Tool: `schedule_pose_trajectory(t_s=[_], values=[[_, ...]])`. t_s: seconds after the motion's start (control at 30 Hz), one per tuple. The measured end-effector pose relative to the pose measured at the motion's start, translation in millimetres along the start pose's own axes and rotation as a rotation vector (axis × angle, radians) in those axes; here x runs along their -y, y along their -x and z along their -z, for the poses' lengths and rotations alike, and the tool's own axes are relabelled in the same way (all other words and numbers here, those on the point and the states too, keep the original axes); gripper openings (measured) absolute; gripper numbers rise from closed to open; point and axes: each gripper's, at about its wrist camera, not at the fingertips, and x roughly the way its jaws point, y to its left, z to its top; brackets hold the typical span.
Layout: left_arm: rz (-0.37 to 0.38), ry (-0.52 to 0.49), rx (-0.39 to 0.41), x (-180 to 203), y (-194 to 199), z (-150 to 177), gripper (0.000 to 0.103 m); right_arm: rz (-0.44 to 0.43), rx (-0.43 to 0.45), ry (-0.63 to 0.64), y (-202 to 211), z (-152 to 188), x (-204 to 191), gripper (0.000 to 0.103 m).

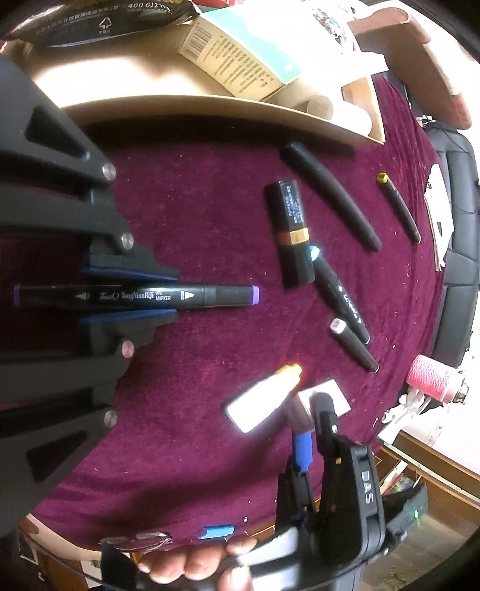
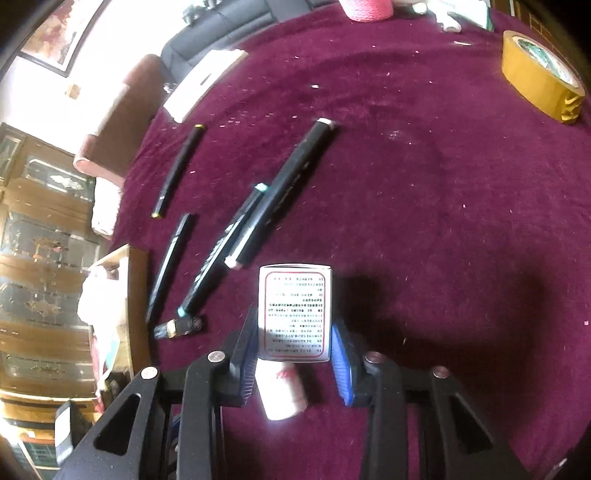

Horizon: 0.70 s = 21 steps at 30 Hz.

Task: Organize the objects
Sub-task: 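Grasp the small white box with the right gripper while the left gripper holds the marker, then carry marker and white box into the cardboard box while both grippers release them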

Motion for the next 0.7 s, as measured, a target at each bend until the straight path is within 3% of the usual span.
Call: schedule_pose_trajectory(t_s=[0.37,0.7], values=[[-0.023,-0.057,-0.002,8,-3,-6,0.014,-0.035,0.008,-0.005,26,57,-1,0.039],[-0.015,-0.132,0.028,15,8,-13,0.014,-0.036,0.034,-0.046,36,78,-4,0.039]])
